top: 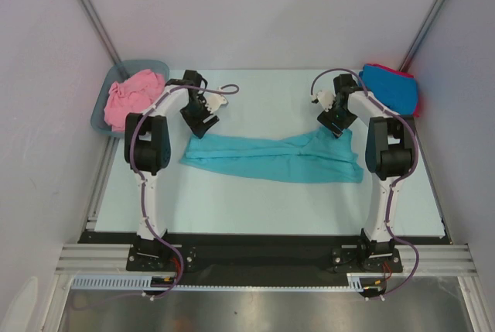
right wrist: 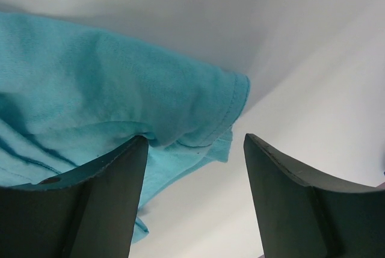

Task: Fold and stack the t-shirts
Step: Fold the tshirt

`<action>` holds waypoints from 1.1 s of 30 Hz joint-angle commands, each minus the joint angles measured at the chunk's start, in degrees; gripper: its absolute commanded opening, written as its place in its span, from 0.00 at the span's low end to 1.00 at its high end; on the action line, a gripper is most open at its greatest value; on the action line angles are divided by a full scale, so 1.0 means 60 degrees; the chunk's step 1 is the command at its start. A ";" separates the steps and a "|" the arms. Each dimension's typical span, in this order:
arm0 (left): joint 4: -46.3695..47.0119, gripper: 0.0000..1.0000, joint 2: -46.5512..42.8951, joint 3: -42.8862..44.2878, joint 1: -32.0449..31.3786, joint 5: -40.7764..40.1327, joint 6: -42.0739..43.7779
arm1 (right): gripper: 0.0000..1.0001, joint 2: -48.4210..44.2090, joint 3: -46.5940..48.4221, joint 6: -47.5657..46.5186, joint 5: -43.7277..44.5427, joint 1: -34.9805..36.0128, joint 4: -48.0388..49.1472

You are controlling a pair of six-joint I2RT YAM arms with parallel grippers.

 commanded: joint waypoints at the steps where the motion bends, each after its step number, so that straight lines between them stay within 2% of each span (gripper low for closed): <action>1: 0.0046 0.77 0.0075 0.0334 -0.0182 -0.0562 0.0394 | 0.71 0.0087 0.0360 0.0211 0.0118 -0.0055 0.0463; 7: 0.0134 0.77 0.0251 0.0260 -0.0255 -0.1265 0.0454 | 0.71 0.0321 0.0170 0.0387 0.0206 -0.0362 0.0770; 19: 0.0632 0.80 0.0939 0.0699 -0.0270 -0.3901 0.0131 | 0.71 0.0849 0.0023 0.0213 0.1508 -0.0568 0.2704; 25: 0.0676 0.83 0.1291 0.1315 -0.0270 -0.4342 -0.0117 | 0.71 0.1361 0.0491 -0.0052 0.1670 -0.0422 0.3246; 33: 0.1275 0.86 0.1467 0.1345 -0.0402 -0.4839 -0.0191 | 0.71 0.2108 0.1062 -0.0330 0.1802 0.0075 0.3978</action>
